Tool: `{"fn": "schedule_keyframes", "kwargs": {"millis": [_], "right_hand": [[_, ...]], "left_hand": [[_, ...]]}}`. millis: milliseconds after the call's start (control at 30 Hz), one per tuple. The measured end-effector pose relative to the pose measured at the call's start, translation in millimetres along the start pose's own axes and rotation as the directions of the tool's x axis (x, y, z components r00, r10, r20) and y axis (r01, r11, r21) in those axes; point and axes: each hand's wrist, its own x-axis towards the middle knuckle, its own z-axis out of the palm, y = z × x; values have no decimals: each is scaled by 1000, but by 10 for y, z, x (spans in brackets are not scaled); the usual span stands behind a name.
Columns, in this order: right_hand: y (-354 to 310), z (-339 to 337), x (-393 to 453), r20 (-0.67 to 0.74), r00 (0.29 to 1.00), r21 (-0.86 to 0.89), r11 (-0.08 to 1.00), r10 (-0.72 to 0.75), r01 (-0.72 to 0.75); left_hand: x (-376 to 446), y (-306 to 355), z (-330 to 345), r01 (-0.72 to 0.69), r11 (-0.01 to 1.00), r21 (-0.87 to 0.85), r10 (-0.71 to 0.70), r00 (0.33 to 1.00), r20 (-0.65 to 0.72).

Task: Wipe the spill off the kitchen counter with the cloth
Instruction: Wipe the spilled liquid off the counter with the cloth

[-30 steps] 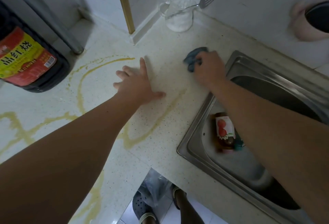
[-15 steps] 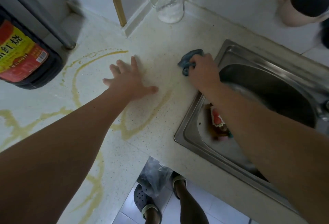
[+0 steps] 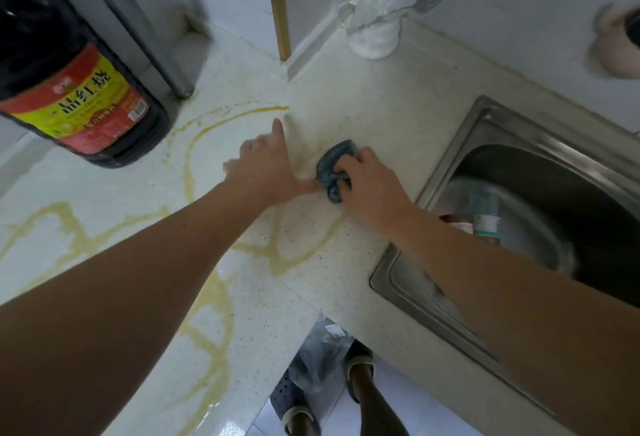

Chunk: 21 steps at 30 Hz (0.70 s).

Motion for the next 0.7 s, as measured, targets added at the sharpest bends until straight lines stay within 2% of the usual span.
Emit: {"fn": "schedule_keyframes", "kwargs": {"millis": [33,167,200,300,367,400,500,533,600,700], "right_hand": [[19,-19,145,-22,1000,-10,1000,6,-6],[266,-179,817,-183,952,15,969,245,-247],[220,-155,899,-189,956,2,973,226,-230],[-242,-18,864,-46,999,-31,999,-22,20],[-354,-7,877,-5,997,-26,996,-80,80],[-346,-53,982,-21,998,-30,998,-54,53],[-262,-192,1388,-154,973,16,985,173,-173],[-303,-169,1472,-178,967,12,983,182,-182],[-576,-40,1430,-141,989,7,999,54,-53],[-908,217,1255,-5,990,28,990,-141,141]], "left_hand": [[-9,-40,6,-1,1000,7,1,1000,-3],[-7,-87,-88,-15,997,-82,14,1000,-14],[-11,-90,-104,-11,995,-95,9,1000,-26],[-84,-90,-66,37,996,-75,-41,998,-49],[-118,-100,-24,69,993,-99,-75,996,-50],[-114,-132,-30,79,989,-123,-86,995,-53],[-139,-295,-99,103,989,-103,-112,989,-94],[-150,-372,-122,123,989,-85,-132,986,-103],[-172,-454,-162,137,988,-75,-145,982,-117],[-160,-529,-237,127,974,-188,-150,982,-112]]}}
